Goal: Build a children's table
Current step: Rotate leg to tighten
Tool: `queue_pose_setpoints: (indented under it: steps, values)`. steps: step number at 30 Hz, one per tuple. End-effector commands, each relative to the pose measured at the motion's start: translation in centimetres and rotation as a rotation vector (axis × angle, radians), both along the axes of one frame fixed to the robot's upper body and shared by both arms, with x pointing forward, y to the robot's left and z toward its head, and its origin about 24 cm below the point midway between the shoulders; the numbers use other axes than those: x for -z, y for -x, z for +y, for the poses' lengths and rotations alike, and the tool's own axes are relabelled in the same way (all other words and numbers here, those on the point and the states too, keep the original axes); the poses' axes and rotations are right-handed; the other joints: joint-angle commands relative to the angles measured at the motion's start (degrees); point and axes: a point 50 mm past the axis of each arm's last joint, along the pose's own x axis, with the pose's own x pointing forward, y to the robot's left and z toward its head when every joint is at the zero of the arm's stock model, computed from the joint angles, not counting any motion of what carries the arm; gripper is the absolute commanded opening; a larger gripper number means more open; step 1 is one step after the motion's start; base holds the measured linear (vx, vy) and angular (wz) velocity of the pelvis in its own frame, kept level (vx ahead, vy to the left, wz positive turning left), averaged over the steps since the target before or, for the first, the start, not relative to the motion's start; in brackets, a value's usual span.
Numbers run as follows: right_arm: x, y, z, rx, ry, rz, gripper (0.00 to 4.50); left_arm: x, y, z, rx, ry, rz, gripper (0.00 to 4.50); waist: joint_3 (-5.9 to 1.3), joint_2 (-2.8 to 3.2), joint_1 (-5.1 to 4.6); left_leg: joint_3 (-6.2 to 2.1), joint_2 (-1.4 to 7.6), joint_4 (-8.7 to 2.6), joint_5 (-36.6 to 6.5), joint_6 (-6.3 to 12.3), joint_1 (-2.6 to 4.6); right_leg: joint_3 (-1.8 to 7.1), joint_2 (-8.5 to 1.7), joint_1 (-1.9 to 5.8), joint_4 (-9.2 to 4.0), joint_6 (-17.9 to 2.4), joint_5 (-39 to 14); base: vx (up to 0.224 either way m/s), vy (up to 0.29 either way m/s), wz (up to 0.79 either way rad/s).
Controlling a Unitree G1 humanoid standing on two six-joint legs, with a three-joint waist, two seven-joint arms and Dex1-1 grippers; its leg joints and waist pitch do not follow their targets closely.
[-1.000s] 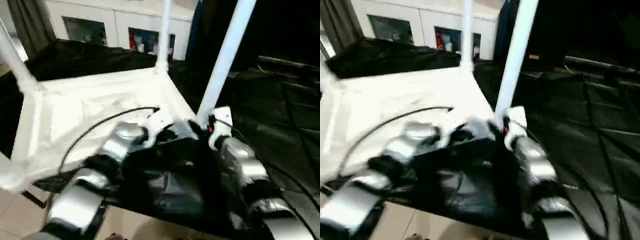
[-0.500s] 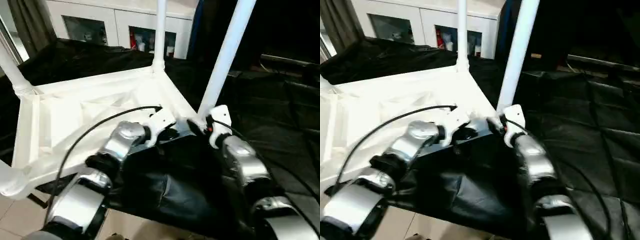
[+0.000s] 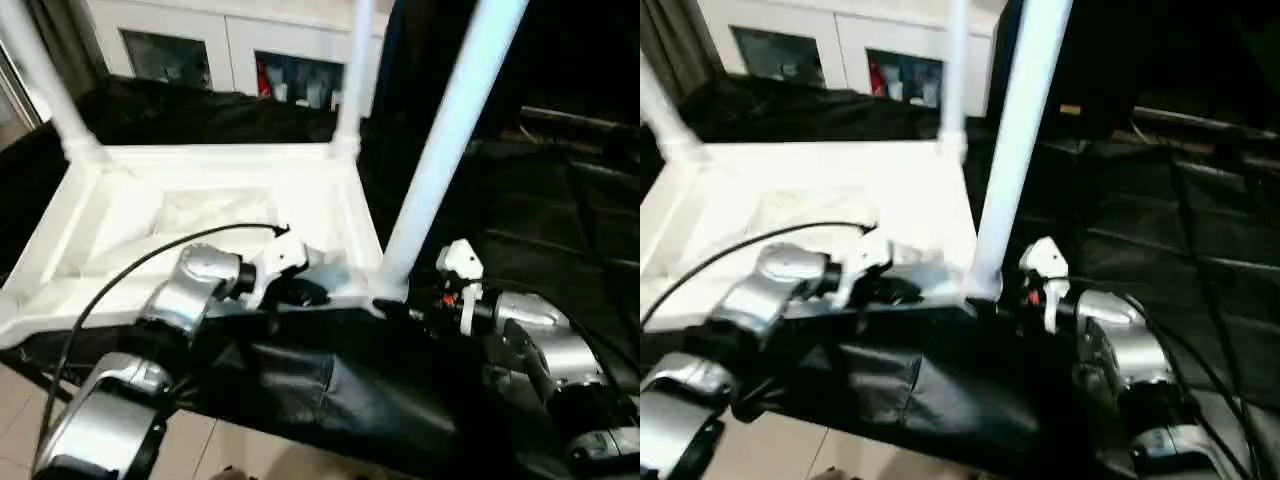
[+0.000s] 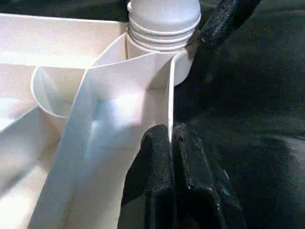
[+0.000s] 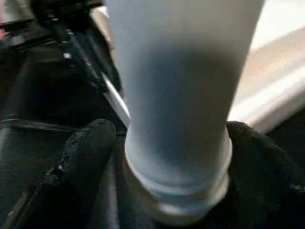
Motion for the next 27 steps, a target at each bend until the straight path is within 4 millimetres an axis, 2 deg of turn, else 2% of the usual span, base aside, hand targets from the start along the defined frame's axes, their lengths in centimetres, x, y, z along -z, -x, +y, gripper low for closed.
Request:
queue_pose_setpoints:
  steps: [1, 5, 6, 10, 14, 15, 16, 18, 19, 20, 21, 22, 23, 24, 25, 27]
  values:
    - [0.1, 0.4, 0.2, -0.047, 0.007, 0.020, 3.73, 0.3, 0.6, -0.3, 0.039, 0.021, 0.050, 0.00, -2.75, -0.46, 0.30, -0.55, 1.86, -3.85, -9.8, 3.99, 0.01, 2.27, -4.16, 2.69, -4.06, -13.4, -9.0, 0.000, 0.000, 0.00]
    - [0.1, 0.4, 0.4, -0.051, 0.002, 0.024, 3.30, 0.2, 0.7, 0.0, 0.042, 0.017, 0.053, 0.00, -2.86, -0.47, 0.27, -0.50, 1.70, -3.73, -8.7, 4.02, 0.04, 2.29, -4.12, 2.77, -3.86, -13.8, -7.1, 0.000, 0.000, 0.00]
    - [0.1, 0.4, 0.5, -0.053, -0.001, 0.027, 3.19, 0.2, 0.7, 0.1, 0.043, 0.016, 0.053, 0.00, -2.87, -0.68, 0.24, -0.48, 1.68, -3.70, -8.6, 4.08, 0.01, 2.29, -4.12, 2.81, -3.87, -13.8, -6.9, 0.000, 0.000, 0.00]
    - [0.2, 0.6, 0.7, -0.055, -0.007, 0.045, 2.88, 0.1, 0.6, -0.1, 0.026, 0.019, 0.036, 0.00, -2.84, -0.60, 0.29, -0.55, 1.75, -3.75, -8.6, 3.95, 0.05, 2.27, -4.18, 2.83, -3.88, -13.5, -7.7, 0.000, 0.000, 0.00]
    - [0.5, 0.5, 0.7, -0.026, -0.001, 0.051, 2.77, 0.2, 0.4, -0.2, -0.001, 0.008, 0.013, 0.00, -2.76, -0.64, 0.20, -0.58, 1.66, -3.78, -9.1, 3.69, 0.07, 2.27, -4.16, 2.77, -4.05, -13.3, -8.8, 0.000, 0.000, 0.00]
    - [1.3, -0.1, 0.7, 0.082, 0.051, 0.040, 2.73, 0.5, -0.5, -0.4, -0.098, -0.022, -0.045, 0.00, -2.75, -0.84, 0.15, -0.59, 1.68, -3.79, -9.2, 3.67, 0.08, 2.27, -4.15, 2.75, -4.07, -13.1, -9.2, 0.000, 0.000, 0.00]
    - [1.3, -0.1, 0.7, 0.082, 0.051, 0.040, 2.73, 0.5, -0.5, -0.4, -0.098, -0.022, -0.045, 0.00, -2.56, -0.76, -0.02, -0.71, 1.55, -3.92, -10.8, 2.64, 0.19, 2.30, -4.37, 2.60, -4.55, -12.4, -12.7, 0.000, 0.000, 0.00]
    - [1.7, -0.3, 0.7, 0.133, 0.078, 0.031, 2.72, 0.6, -0.9, -0.5, -0.142, -0.035, -0.066, 0.00, -2.66, -0.81, 0.03, -0.69, 1.53, -3.87, -11.1, 2.39, 0.35, 2.35, -4.32, 2.54, -4.64, -11.8, -14.1, 0.000, 0.000, 0.00]
    - [1.7, -0.3, 0.7, 0.133, 0.078, 0.031, 2.72, 0.6, -0.9, -0.5, -0.142, -0.035, -0.066, 0.00, -2.50, -1.02, -0.05, -0.68, 1.52, -3.93, -11.3, 2.29, 0.30, 2.38, -4.18, 2.40, -4.71, -11.4, -14.7, 0.000, 0.000, 0.00]
    - [2.8, -1.3, 0.7, 0.331, 0.108, 0.037, 2.72, 0.6, -1.8, -1.3, -0.243, -0.028, -0.098, 0.00, -2.39, -0.88, -0.18, -0.69, 1.44, -4.04, -12.0, 2.14, 0.30, 2.38, -4.30, 2.14, -5.01, -10.7, -17.0, 0.000, 0.000, 0.00]
    - [2.9, -1.4, 0.7, 0.355, 0.112, 0.039, 2.72, 0.6, -1.9, -1.4, -0.254, -0.027, -0.101, 0.00, -2.47, -0.80, -0.21, -0.81, 1.50, -4.09, -12.3, 1.55, 0.43, 2.35, -4.37, 2.16, -5.03, -10.4, -18.0, 0.000, 0.000, 0.00]
    - [3.6, -2.2, 1.1, 0.546, 0.101, 0.077, 2.70, 0.7, -2.4, -2.9, -0.314, -0.016, -0.115, 0.00, -2.52, -1.05, -0.30, -1.02, 1.42, -4.20, -12.5, 0.64, 0.38, 2.25, -4.40, 2.37, -5.17, -9.5, -19.8, 0.000, 0.000, 0.00]
    - [3.9, -2.4, 1.4, 0.618, 0.096, 0.097, 2.70, 0.7, -2.5, -3.6, -0.336, -0.013, -0.120, 0.00, -2.51, -0.98, -0.56, -0.80, 1.38, -4.14, -12.4, 0.50, 0.44, 2.46, -4.28, 1.92, -5.14, -9.6, -19.4, 0.000, 0.000, 0.00]
    - [3.9, -2.5, 1.5, 0.629, 0.095, 0.101, 2.70, 0.7, -2.6, -3.7, -0.339, -0.012, -0.121, 0.00, -2.54, -0.88, -0.42, -0.88, 1.53, -4.21, -12.7, -0.09, 0.83, 2.45, -4.34, 1.82, -5.22, -9.8, -19.3, 0.000, 0.000, 0.00]
    - [4.3, -3.0, 2.7, 0.741, 0.093, 0.134, 2.70, 0.7, -2.7, -5.8, -0.361, 0.000, -0.126, 0.00, -2.52, -0.72, -0.62, -1.10, 1.40, -4.38, -12.9, -0.60, 0.38, 2.30, -4.29, 2.28, -5.11, -9.5, -19.4, 0.000, 0.000, 0.00]
    - [4.4, -3.1, 3.2, 0.760, 0.095, 0.137, 2.70, 0.7, -2.7, -6.5, -0.361, 0.005, -0.127, 0.00, -2.57, -0.82, -0.58, -0.93, 1.36, -4.20, -13.7, -0.34, 0.81, 2.39, -4.28, 1.89, -5.34, -9.6, -18.9, 0.000, 0.000, 0.00]
